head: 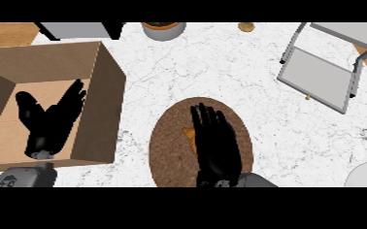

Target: Pick the croissant from the placemat and place it in the tiered shelf

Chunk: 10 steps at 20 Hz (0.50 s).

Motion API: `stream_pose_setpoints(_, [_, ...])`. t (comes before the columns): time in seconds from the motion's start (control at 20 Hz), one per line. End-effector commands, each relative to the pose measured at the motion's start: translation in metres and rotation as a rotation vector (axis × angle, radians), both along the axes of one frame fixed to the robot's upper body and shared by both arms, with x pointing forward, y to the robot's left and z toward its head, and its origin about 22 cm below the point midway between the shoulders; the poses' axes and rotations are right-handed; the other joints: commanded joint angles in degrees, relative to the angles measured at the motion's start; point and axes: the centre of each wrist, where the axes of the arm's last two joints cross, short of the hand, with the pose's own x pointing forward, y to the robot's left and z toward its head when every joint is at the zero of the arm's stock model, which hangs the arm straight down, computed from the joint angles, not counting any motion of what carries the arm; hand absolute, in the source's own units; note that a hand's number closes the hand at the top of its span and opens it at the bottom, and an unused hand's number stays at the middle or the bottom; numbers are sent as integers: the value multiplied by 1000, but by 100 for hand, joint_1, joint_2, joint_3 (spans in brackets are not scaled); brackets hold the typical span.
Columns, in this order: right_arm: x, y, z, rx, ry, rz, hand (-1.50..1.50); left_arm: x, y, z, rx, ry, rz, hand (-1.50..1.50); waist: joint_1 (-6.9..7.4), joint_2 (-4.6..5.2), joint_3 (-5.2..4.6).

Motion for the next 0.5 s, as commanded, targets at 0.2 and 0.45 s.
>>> stream_pose_setpoints(0.2, [16, 5, -18, -87, -12, -104, -150, -25, 2, -39, -27, 137, 12, 0, 78, 78, -160])
stream_pose_setpoints(0.45, [15, 1, -31, -47, -47, -87, -150, -10, -4, -32, -36, 106, 7, 0, 18, 80, -158])
